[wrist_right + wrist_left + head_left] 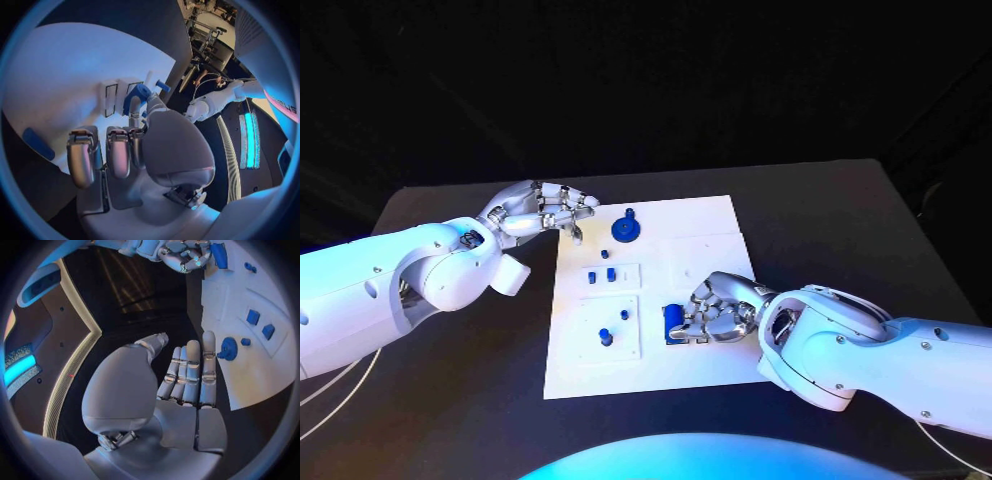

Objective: Assemble the parts on the task board

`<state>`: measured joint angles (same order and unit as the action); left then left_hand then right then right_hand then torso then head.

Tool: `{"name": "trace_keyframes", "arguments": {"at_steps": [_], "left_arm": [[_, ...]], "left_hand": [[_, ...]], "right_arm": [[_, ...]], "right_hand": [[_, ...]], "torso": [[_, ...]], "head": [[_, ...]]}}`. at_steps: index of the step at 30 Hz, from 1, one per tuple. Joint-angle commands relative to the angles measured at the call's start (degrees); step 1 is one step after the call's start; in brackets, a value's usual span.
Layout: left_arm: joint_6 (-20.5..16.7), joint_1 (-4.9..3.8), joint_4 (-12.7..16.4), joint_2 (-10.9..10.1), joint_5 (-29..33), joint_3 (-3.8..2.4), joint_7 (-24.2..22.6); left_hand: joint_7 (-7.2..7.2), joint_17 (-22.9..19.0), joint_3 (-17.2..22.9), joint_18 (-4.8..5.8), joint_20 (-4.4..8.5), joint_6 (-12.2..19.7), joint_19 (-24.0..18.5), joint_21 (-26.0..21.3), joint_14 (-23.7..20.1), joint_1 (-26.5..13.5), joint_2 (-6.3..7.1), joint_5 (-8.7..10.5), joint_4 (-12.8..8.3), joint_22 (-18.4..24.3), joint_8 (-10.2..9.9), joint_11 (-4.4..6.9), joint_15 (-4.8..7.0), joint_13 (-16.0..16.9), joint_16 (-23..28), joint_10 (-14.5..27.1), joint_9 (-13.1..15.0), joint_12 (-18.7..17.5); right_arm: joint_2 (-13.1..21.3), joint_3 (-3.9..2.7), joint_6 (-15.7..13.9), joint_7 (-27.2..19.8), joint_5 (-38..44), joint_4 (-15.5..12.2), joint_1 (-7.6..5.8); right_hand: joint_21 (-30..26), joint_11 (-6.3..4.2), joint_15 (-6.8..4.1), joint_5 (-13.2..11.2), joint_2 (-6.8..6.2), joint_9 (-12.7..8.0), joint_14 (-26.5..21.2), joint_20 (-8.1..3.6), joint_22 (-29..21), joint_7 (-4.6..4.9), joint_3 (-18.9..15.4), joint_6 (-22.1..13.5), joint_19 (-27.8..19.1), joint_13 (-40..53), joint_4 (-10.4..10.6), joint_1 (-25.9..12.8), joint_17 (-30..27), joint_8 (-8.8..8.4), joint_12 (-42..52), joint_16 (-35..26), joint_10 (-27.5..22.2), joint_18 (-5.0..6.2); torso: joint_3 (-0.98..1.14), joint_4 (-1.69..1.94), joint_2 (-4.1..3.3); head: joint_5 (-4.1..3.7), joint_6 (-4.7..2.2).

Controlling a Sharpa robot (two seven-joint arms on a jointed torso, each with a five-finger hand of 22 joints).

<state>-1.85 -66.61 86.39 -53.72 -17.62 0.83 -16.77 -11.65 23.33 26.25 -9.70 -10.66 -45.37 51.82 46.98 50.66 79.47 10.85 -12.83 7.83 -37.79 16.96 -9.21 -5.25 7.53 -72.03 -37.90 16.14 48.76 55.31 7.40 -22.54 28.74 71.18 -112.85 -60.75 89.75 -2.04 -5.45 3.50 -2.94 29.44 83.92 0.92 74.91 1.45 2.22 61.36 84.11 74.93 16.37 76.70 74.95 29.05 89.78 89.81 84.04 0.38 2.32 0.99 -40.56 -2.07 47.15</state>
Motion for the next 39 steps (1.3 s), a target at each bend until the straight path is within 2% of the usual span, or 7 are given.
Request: {"name": "trace_keyframes", "arguments": {"at_steps": [1,7,15,29,39], "left_arm": [[1.11,-0.01,0.02,0.04,0.63,-0.03,-0.16],[1.27,0.0,-0.05,0.07,0.61,-0.02,-0.09],[1.29,0.0,-0.18,-0.03,0.58,-0.01,-0.04],[1.35,0.0,-0.19,-0.05,0.56,0.01,0.03],[1.34,-0.01,-0.17,-0.1,0.51,0.01,0.04]], "left_hand": [[-1.12,0.07,0.01,-0.86,0.11,0.22,0.39,0.14,-0.19,0.09,-0.56,-0.33,0.33,-0.02,0.34,-0.1,-0.04,-0.07,0.29,0.22,-0.1,-0.33],[-1.12,0.07,0.0,-0.86,0.1,0.23,0.41,0.15,-0.21,0.09,-0.56,-0.33,0.35,-0.02,0.34,-0.1,-0.04,-0.07,0.3,0.24,-0.1,-0.34],[-1.12,0.07,0.0,-0.86,0.1,0.23,0.41,0.15,-0.21,0.09,-0.56,-0.33,0.35,-0.02,0.34,-0.1,-0.04,-0.07,0.3,0.24,-0.1,-0.34],[-1.12,0.07,0.0,-0.86,0.1,0.23,0.41,0.15,-0.21,0.09,-0.56,-0.33,0.35,-0.02,0.34,-0.1,-0.04,-0.07,0.3,0.24,-0.1,-0.34],[-1.13,0.07,-0.03,-0.85,0.1,0.27,0.47,0.16,-0.28,0.12,-0.53,-0.33,0.42,-0.01,0.37,-0.12,-0.06,-0.11,0.32,0.36,-0.12,-0.37]], "right_arm": [[0.34,0.19,0.61,-0.14,0.33,0.34,0.26],[0.81,0.2,0.03,-0.77,-0.25,-0.06,0.33],[1.19,0.2,-0.33,-1.12,-0.5,-0.54,0.4],[0.69,0.2,0.95,-0.84,-0.1,0.19,0.45],[-0.24,0.27,2.11,-0.06,4.16,0.93,0.9]], "right_hand": [[0.25,-0.48,-0.3,0.02,-0.13,0.18,6.08,-0.32,15.09,-0.11,0.2,-0.03,5.89,15.07,0.0,0.47,15.05,0.11,0.22,0.19,5.96,-0.38],[0.25,-0.45,-0.3,0.08,-0.38,0.16,6.08,-0.32,15.09,-0.07,0.21,-0.07,5.89,15.07,0.08,0.44,15.05,0.13,0.22,0.19,5.96,-0.38],[0.25,-0.42,-0.28,0.1,-0.69,0.15,6.08,-0.33,15.09,-0.02,0.2,-0.07,5.89,15.07,0.21,0.26,15.05,0.19,0.22,0.19,5.96,-0.38],[0.25,-0.36,-0.23,0.08,-1.21,0.12,6.08,-0.31,15.09,0.02,0.23,-0.11,5.89,15.07,0.24,-0.05,15.05,0.27,0.22,0.19,5.96,-0.38],[0.25,-0.47,-0.3,0.15,-3.16,-0.13,6.08,-0.34,15.09,-0.1,1.88,-0.2,5.89,15.07,-0.09,2.38,15.05,0.45,0.22,0.19,5.96,-0.38]], "torso": [[0.04,-0.01,0.0],[0.03,-0.07,-0.03],[0.03,0.03,-0.01],[-0.04,0.04,-0.04],[-0.02,0.05,-0.01]], "head": [[0.05,-0.03],[0.08,-0.1],[0.03,-0.06],[-0.08,0.12],[-0.05,0.45]]}}
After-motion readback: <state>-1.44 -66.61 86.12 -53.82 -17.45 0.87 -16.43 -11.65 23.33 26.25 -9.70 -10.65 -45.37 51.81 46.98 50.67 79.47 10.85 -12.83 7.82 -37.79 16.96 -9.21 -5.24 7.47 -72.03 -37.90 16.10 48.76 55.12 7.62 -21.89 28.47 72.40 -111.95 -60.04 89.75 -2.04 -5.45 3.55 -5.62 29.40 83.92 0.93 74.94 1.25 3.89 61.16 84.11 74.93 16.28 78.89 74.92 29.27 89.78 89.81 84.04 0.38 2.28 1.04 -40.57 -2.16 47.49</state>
